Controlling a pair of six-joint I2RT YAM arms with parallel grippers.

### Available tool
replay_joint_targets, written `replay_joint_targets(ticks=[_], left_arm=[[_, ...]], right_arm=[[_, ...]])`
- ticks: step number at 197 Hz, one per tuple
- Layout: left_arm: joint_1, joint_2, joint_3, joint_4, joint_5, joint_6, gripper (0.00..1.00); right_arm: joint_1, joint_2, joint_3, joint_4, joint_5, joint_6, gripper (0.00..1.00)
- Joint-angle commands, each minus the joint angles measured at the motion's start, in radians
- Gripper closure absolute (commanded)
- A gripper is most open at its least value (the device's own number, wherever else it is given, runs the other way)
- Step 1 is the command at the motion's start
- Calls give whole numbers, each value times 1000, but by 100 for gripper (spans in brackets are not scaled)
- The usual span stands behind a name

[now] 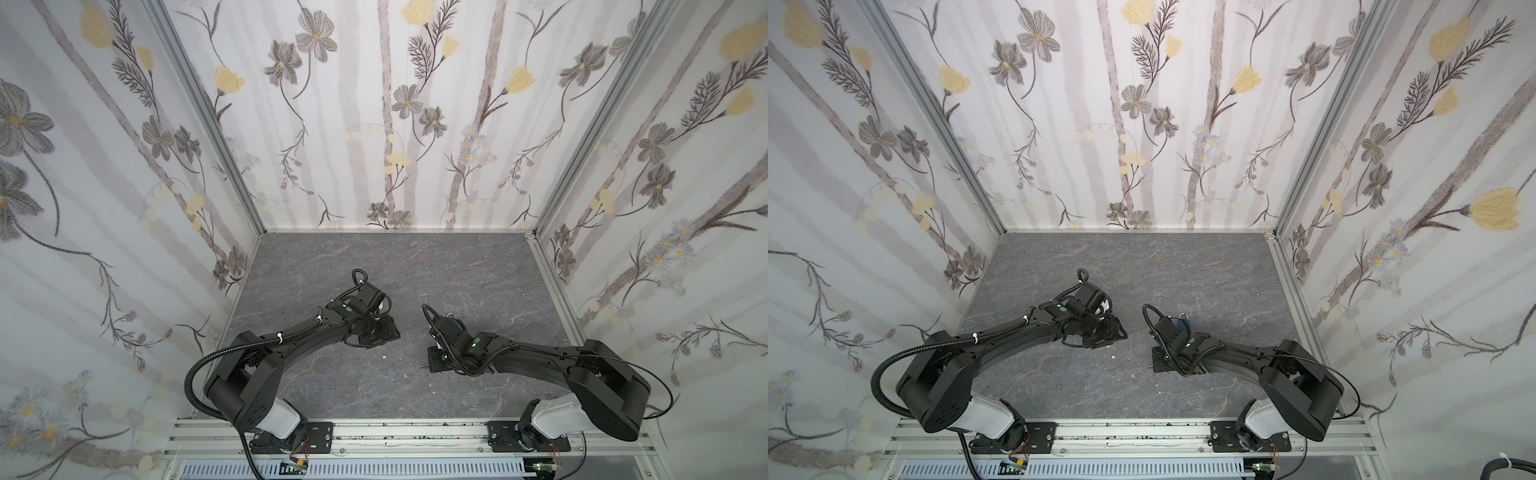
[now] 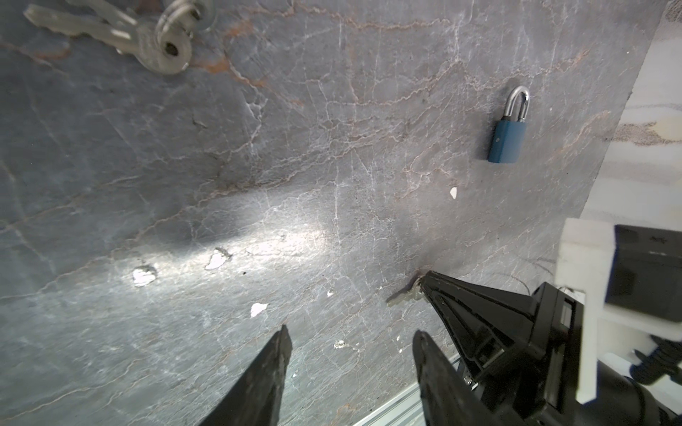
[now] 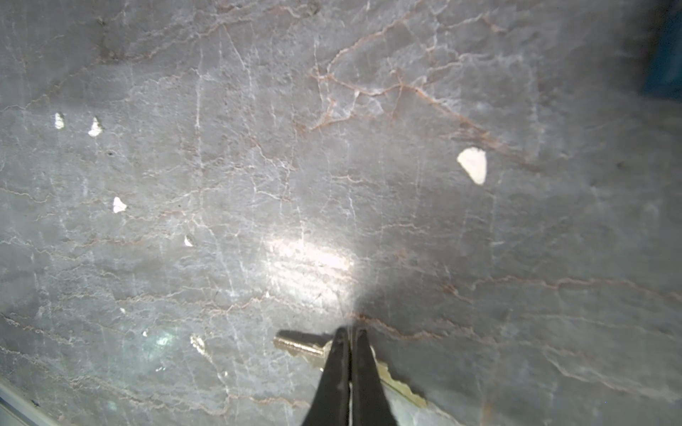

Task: Unlock with the key
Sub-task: 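Move the right gripper down over the loose key ring and grasp it, then lift the key ring toward the left gripper while the left gripper approaches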

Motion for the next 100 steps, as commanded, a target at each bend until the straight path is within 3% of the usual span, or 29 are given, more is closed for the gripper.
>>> replay_joint_targets(ticks=[1, 55, 100], left_arm=[[0, -32, -10, 30, -22, 12, 44], [2, -194, -54, 248, 46, 23, 41], [10, -334, -107, 417, 136, 52, 33]], right_arm=[[-1, -55, 14, -3, 34, -21, 100], [-16, -262, 40, 23, -8, -137, 100], [-47, -438, 32, 91, -172, -256, 100]])
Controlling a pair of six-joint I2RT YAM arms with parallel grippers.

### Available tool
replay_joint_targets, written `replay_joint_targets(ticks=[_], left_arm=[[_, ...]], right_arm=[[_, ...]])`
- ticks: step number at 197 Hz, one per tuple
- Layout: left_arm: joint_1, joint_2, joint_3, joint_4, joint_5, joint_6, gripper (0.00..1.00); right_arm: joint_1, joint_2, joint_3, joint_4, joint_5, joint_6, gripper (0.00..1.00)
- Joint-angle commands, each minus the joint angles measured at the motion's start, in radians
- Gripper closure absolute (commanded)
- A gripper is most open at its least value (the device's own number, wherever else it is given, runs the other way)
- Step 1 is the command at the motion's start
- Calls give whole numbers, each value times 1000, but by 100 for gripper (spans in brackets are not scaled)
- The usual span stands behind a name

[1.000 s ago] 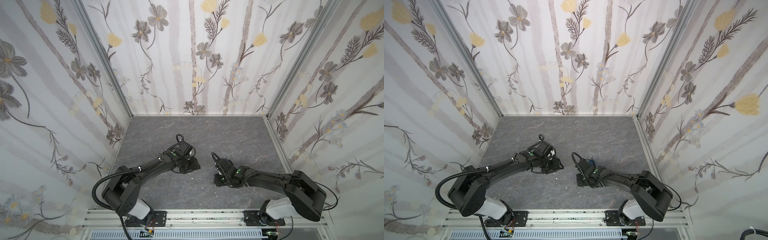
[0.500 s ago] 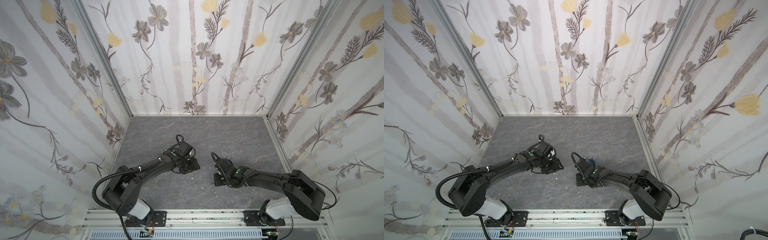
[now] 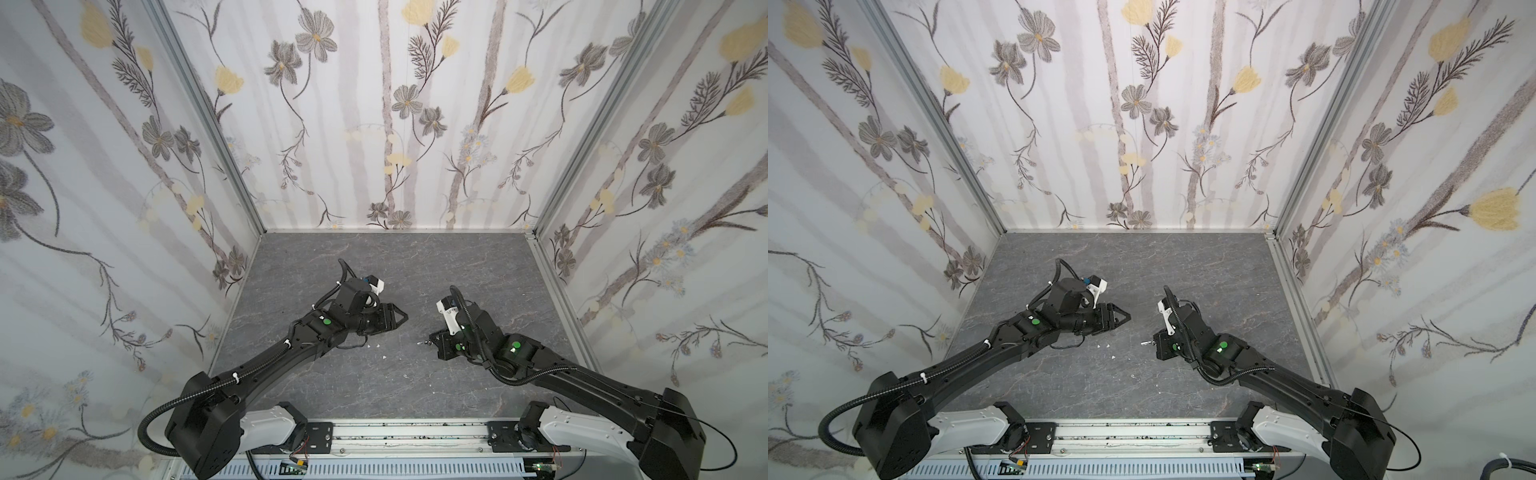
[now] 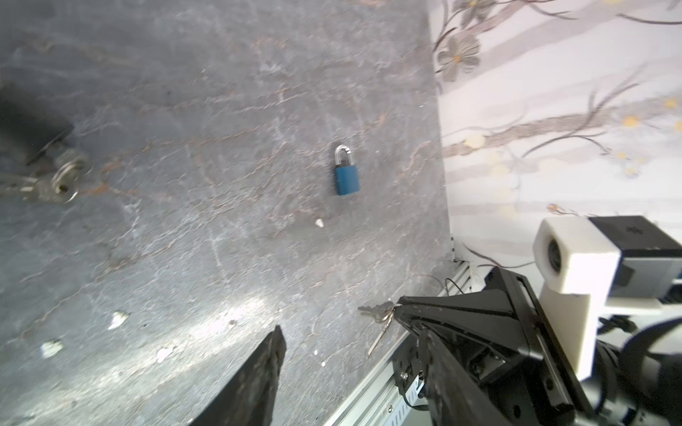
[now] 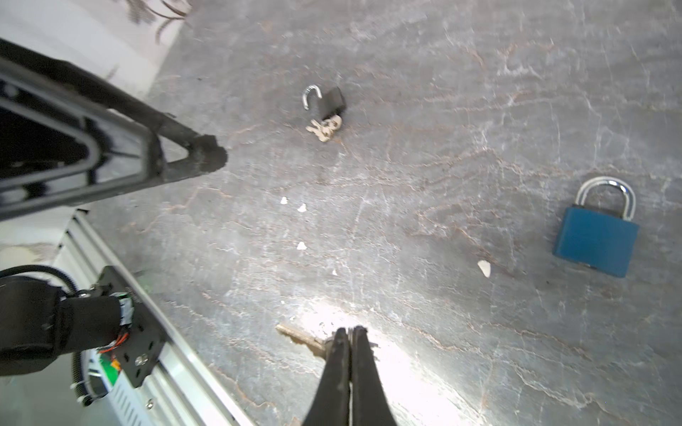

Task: Unlock with the key
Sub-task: 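Lift the key ring toward the left gripper while the left gripper approaches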

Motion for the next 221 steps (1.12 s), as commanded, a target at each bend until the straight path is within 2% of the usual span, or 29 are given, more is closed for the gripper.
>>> replay_joint_targets(ticks=[1, 43, 61, 100, 141, 180, 221], left_arm=[[6, -46, -26, 163, 77, 25, 33], [9, -68, -99, 485, 281, -56, 27], [6, -56, -107, 563, 334, -94, 26], [-4, -30, -89, 523, 366, -88, 29], [-26, 7, -73, 484, 384, -79, 38], [-57, 41, -41, 443, 404, -55, 49], [-75, 68, -21, 426, 409, -41, 67]], right_arm=[[-11, -62, 1, 80, -112, -95, 100], [-106, -153, 15, 98, -252, -146, 100], [-128, -173, 15, 108, -276, -143, 100], [-152, -185, 11, 132, -284, -112, 100], [-167, -193, 9, 152, -267, -88, 100], [-183, -200, 11, 153, -246, -76, 100], [-187, -201, 9, 159, -250, -68, 100]])
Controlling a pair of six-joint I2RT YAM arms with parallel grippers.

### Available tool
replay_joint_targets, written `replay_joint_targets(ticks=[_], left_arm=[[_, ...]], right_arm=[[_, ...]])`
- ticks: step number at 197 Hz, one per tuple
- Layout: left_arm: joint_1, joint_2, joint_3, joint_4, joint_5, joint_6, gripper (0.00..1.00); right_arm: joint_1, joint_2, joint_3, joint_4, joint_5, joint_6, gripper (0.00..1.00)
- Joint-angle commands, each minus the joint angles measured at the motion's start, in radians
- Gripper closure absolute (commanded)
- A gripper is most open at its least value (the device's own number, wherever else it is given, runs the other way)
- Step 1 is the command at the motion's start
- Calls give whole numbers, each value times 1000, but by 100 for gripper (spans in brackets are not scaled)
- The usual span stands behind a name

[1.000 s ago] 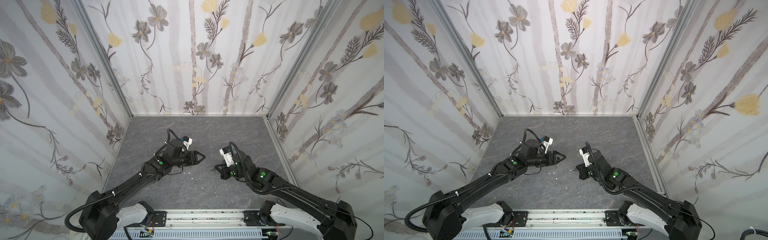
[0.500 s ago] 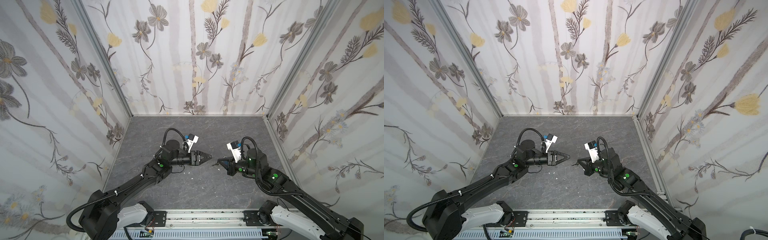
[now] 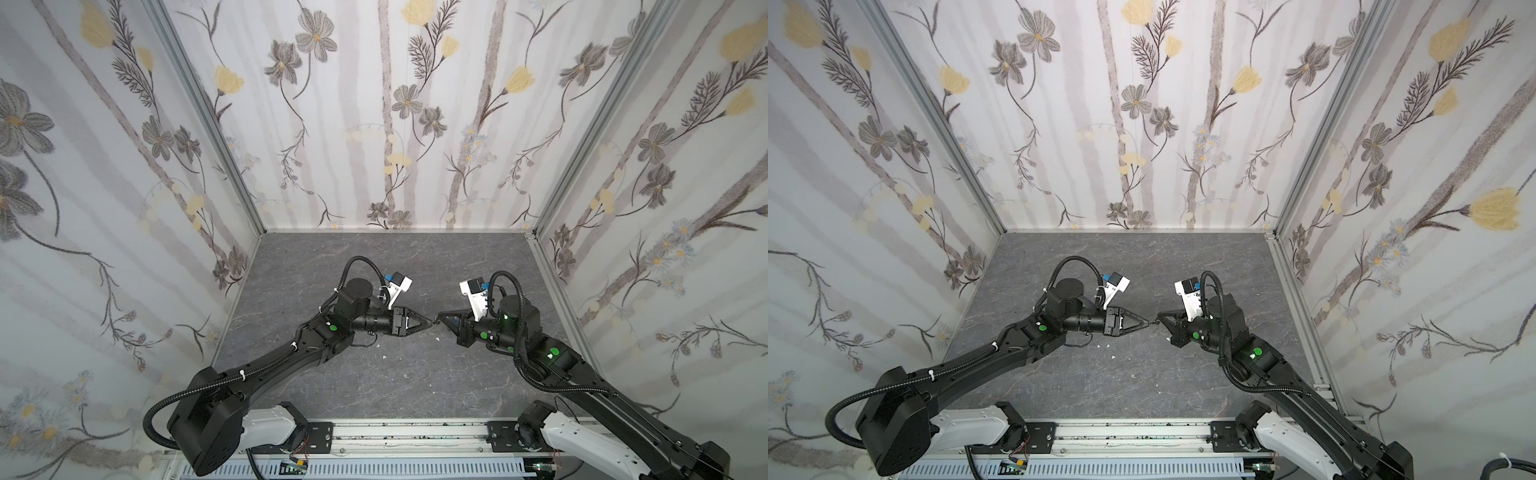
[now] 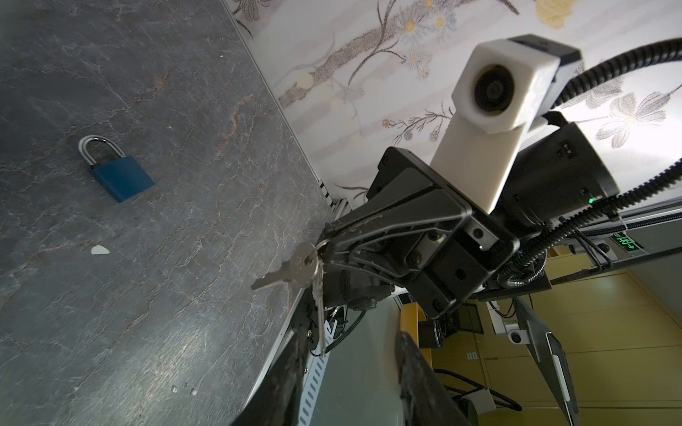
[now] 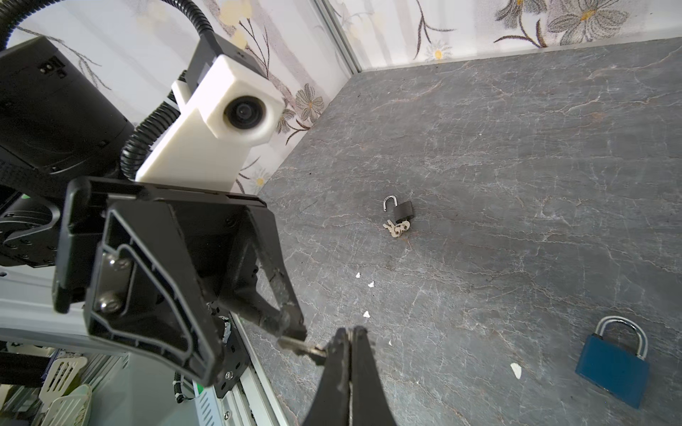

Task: Unlock with the key
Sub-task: 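Lift the key ring toward the left gripper while the left gripper approaches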

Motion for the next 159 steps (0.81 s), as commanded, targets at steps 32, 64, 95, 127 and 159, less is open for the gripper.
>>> replay_joint_targets(ticks=[32, 64, 95, 127, 159], left_arm=[[-16, 45, 33, -35, 25, 39, 78], [-21, 49, 43, -62, 10, 62, 99], [-21, 38, 58, -122, -33, 103, 100], [-21, 48, 123, -327, -108, 198, 100], [-18, 106, 216, -572, -176, 311, 100]], right_arm=[[-1, 1, 0, 51, 3, 19, 100], [-2, -3, -2, 55, -2, 20, 100], [-3, -9, -20, 55, -1, 20, 98], [-10, -22, -54, 62, 49, 33, 71], [-34, -49, -108, 98, 116, 70, 65]])
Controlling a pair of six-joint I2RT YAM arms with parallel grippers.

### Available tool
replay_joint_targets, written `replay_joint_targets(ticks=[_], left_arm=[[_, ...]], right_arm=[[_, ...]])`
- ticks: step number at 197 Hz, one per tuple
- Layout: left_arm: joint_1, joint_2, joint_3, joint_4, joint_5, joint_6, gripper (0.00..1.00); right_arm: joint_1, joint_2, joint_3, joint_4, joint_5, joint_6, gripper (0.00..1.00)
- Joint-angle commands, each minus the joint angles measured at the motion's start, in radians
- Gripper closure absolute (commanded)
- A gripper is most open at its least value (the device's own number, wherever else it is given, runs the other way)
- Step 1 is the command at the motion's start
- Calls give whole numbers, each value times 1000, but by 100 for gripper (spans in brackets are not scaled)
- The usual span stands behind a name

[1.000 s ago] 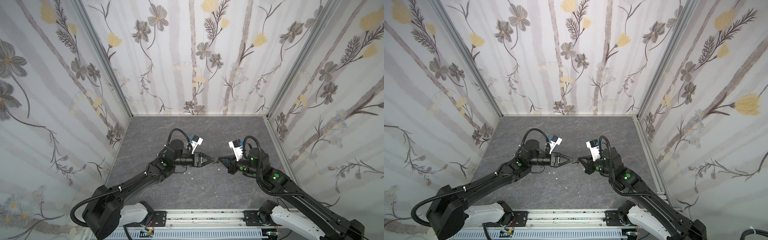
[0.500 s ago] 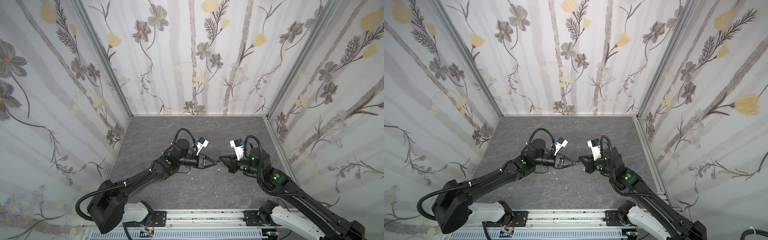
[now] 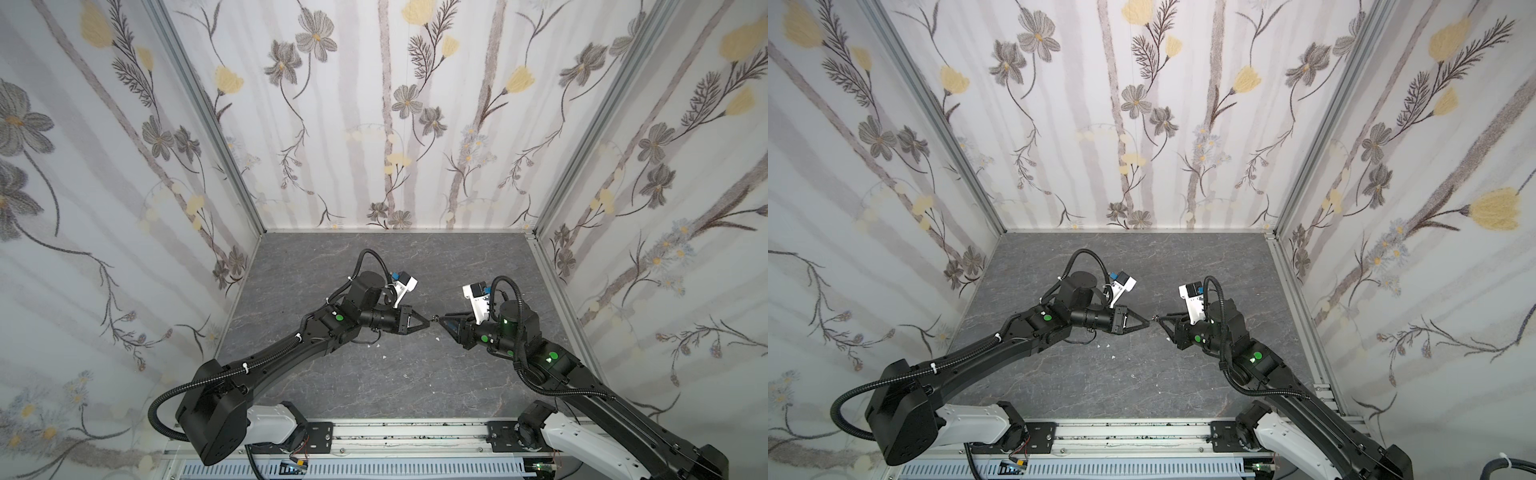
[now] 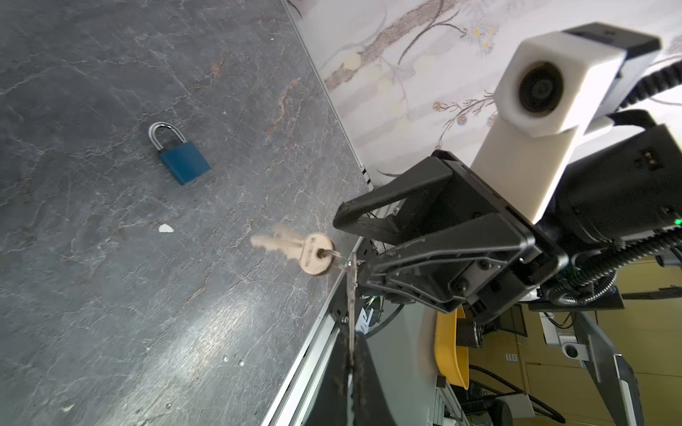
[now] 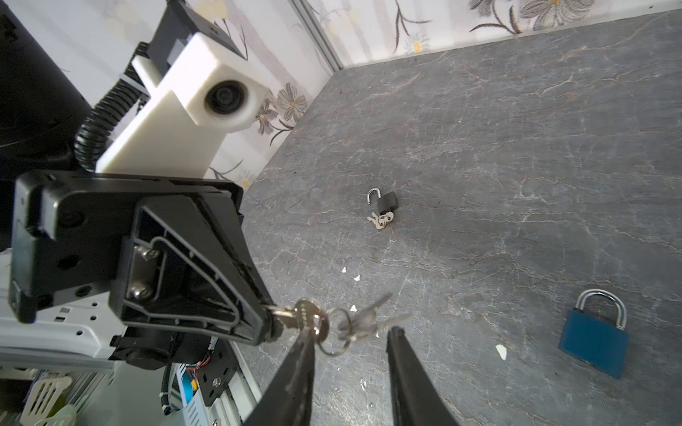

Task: Unlock with the key
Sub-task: 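Lift the key ring toward the left gripper while the left gripper approaches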

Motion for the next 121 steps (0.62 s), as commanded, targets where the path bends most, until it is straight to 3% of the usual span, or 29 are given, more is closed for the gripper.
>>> replay_joint_targets(ticks=[1, 20, 56, 82, 121], left_arm=[[2, 38, 60, -232, -71, 123, 100], [4, 82, 110, -336, -86, 172, 100], [8, 154, 202, -483, -63, 255, 100], [12, 181, 263, -559, -8, 311, 100], [13, 185, 321, -631, 48, 372, 100]], right_arm=[[-13, -16, -32, 77, 75, 33, 65], [-20, -32, -74, 118, 110, 53, 64], [-31, -45, -137, 214, 109, 84, 50], [-49, -30, -146, 269, 4, 94, 49], [-82, -26, -171, 384, -193, 134, 56]])
